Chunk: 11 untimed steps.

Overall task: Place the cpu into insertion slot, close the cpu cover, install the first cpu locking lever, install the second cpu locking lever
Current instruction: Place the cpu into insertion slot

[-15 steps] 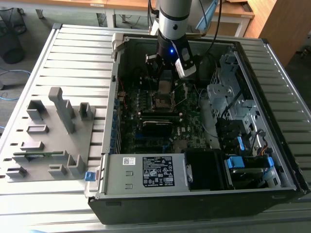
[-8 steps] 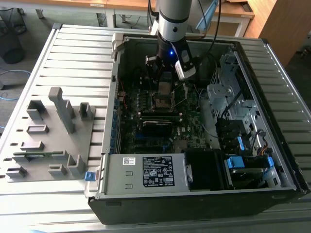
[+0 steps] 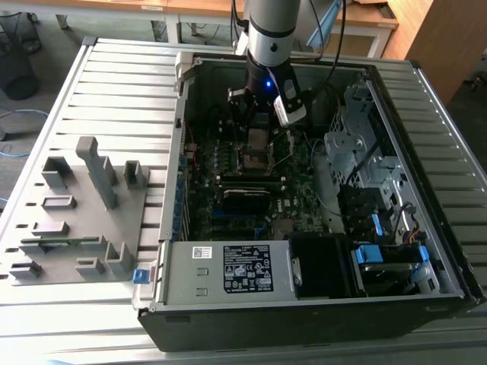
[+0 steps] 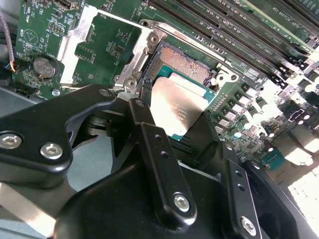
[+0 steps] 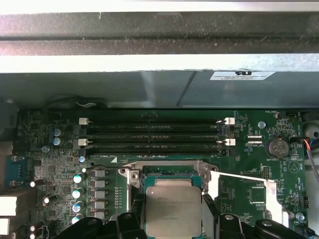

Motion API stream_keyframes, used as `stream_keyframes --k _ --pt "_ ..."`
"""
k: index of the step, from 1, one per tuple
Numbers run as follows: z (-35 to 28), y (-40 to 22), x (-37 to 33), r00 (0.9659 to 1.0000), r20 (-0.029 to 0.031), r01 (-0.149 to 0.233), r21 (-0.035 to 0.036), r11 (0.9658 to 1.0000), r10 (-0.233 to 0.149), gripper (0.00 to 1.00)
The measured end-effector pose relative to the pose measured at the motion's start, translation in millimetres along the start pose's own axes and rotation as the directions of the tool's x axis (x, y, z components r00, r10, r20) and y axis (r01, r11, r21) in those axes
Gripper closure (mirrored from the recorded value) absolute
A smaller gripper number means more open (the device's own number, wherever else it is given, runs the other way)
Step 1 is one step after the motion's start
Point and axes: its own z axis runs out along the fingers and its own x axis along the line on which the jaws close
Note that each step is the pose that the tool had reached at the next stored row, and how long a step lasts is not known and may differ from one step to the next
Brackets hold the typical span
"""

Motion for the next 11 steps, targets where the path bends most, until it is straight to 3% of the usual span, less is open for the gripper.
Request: stream_keyframes --k 11 --pt "0.3 0.0 0.0 0.9999 0.0015 -0.016 0.0002 0.9999 0.016 0.46"
